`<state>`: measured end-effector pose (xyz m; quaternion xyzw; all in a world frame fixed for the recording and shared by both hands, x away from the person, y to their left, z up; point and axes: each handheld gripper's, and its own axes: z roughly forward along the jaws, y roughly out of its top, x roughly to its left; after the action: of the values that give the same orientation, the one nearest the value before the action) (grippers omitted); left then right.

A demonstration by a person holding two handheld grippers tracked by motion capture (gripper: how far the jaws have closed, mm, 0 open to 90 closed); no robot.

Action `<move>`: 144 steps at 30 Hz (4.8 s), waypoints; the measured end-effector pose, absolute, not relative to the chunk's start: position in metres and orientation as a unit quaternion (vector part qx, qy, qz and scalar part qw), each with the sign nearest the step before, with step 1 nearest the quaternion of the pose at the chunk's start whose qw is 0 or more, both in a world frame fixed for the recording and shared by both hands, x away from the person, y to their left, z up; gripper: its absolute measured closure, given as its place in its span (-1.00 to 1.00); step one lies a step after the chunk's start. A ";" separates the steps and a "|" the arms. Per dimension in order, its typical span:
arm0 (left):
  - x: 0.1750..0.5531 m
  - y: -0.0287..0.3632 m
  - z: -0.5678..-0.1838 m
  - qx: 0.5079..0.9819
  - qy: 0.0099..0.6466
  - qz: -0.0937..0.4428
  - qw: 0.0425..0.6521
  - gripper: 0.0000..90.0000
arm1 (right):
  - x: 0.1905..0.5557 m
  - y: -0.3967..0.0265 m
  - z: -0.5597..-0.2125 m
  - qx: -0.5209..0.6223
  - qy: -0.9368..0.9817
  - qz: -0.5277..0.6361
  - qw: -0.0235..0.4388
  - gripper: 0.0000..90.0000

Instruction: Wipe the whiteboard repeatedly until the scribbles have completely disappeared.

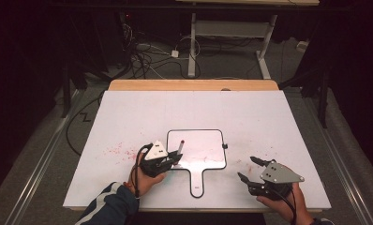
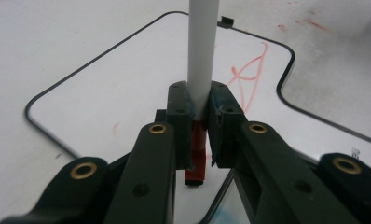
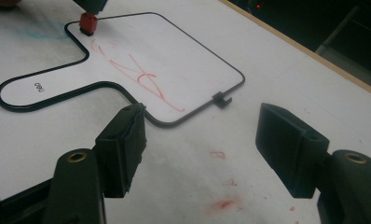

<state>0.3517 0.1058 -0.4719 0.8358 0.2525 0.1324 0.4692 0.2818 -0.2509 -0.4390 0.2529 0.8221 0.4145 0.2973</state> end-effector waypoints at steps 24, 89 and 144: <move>0.349 0.104 -0.471 0.846 0.232 0.140 0.459 0.74 | 0.283 -0.252 -0.441 0.253 0.824 0.414 0.292 -0.24; 0.387 -0.005 -0.466 0.865 0.219 0.096 0.442 0.74 | 0.284 -0.255 -0.444 0.258 0.827 0.406 0.290 -0.24; 0.385 -0.003 -0.467 0.874 0.214 0.087 0.428 0.74 | 0.286 -0.255 -0.447 0.260 0.832 0.396 0.288 -0.24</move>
<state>0.3848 -0.0033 -0.4675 0.8740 0.2136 0.0866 0.4278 0.2857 -0.2554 -0.4467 0.2602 0.8322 0.3959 0.2880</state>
